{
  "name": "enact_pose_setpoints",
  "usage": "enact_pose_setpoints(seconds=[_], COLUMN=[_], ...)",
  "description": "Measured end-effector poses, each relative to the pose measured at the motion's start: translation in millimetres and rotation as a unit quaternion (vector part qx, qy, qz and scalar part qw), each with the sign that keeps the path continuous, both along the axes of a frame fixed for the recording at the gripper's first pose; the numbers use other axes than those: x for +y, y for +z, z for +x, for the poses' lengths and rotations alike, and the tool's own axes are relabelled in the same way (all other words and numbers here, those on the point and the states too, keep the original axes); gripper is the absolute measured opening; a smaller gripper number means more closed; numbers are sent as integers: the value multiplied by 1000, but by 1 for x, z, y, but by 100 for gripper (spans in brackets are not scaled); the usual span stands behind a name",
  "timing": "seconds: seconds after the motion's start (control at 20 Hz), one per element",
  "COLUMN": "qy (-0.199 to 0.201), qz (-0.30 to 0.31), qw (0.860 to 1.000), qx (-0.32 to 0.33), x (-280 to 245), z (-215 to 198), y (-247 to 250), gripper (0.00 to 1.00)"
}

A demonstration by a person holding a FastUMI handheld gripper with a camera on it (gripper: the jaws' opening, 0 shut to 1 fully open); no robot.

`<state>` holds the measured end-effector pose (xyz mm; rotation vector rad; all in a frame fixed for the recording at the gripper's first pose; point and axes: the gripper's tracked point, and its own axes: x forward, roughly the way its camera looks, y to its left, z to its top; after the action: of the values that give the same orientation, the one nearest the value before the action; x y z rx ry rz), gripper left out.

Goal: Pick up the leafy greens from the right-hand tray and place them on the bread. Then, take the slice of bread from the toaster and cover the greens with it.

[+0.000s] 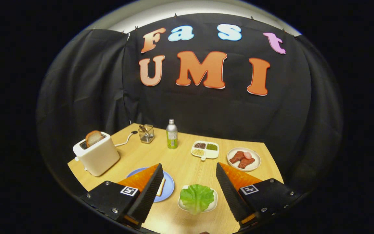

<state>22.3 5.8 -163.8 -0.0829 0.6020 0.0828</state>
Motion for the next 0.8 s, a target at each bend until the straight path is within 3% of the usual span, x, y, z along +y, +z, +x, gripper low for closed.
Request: enact_pose_setpoints(seconds=[0.35,0.8], qy=[-3,-9], qz=[-10,-6], qw=[988,955], qx=[156,296], x=[-13,-28], z=[-4,-9], y=[-87,-182], gripper=[96,88])
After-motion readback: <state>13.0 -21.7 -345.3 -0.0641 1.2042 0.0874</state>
